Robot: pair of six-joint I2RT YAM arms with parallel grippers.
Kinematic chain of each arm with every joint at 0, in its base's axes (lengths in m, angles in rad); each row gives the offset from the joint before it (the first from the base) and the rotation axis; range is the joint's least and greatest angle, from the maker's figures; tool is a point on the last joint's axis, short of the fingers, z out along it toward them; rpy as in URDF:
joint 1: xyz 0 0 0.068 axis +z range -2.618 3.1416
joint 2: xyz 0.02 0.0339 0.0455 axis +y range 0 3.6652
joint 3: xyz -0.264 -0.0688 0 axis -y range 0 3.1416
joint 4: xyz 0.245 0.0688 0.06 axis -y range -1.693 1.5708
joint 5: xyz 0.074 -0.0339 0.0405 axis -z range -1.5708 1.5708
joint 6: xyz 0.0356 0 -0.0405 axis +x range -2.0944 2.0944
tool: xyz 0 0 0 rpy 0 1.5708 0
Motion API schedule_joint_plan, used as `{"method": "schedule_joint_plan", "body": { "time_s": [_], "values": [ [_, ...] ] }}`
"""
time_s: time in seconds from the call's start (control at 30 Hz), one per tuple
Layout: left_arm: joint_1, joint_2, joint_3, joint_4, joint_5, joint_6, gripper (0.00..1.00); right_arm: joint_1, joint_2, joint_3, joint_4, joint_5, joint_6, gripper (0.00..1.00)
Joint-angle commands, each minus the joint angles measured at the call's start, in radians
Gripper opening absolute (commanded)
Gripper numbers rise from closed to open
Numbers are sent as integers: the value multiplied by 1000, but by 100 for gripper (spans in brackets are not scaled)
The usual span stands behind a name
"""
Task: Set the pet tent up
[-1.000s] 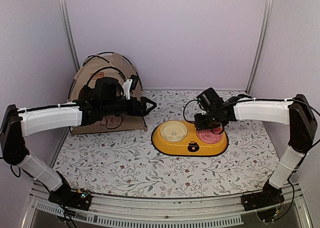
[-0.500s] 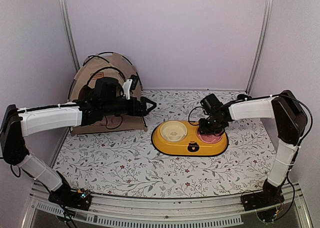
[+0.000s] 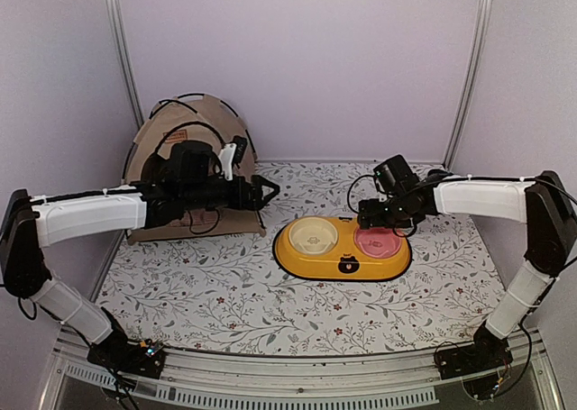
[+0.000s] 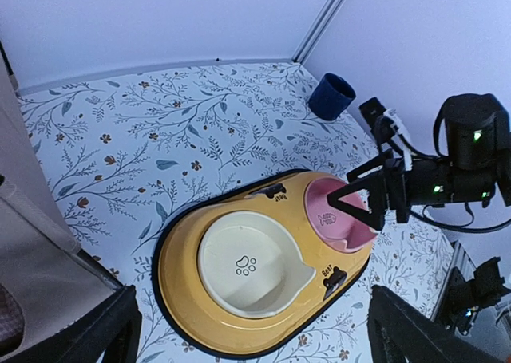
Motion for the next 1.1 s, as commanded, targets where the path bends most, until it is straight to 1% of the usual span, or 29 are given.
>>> {"method": "schedule_joint_plan", "body": {
  "time_s": [0.0, 0.03, 0.23, 0.47, 0.6, 0.7, 0.87, 0.97, 1.07],
  "values": [
    [13, -50, -42, 32, -46, -7, 99, -1, -108, -39, 30, 77, -12, 97],
    [13, -58, -53, 41, -59, -10, 99, -1, -128, -48, 34, 96, -12, 100],
    [14, -123, -168, 79, -128, -56, 99, -2, -247, -118, 57, 206, 4, 99],
    [37, -226, -288, 80, -229, -72, 99, -13, -476, -312, 240, 276, 18, 99],
    [67, -279, -321, 41, -287, -93, 99, -28, -582, -401, 319, 302, 18, 99],
    [77, -335, -362, 20, -366, -111, 99, -32, -665, -486, 388, 329, 13, 99],
    [89, -395, -458, 76, -516, -25, 99, -34, -797, -712, 619, 362, -86, 100],
    [98, -393, -504, 182, -523, 79, 99, -55, -833, -766, 686, 337, -133, 99],
    [111, -397, -542, 281, -528, 144, 99, -149, -815, -777, 745, 268, -222, 99]
  ]
}}
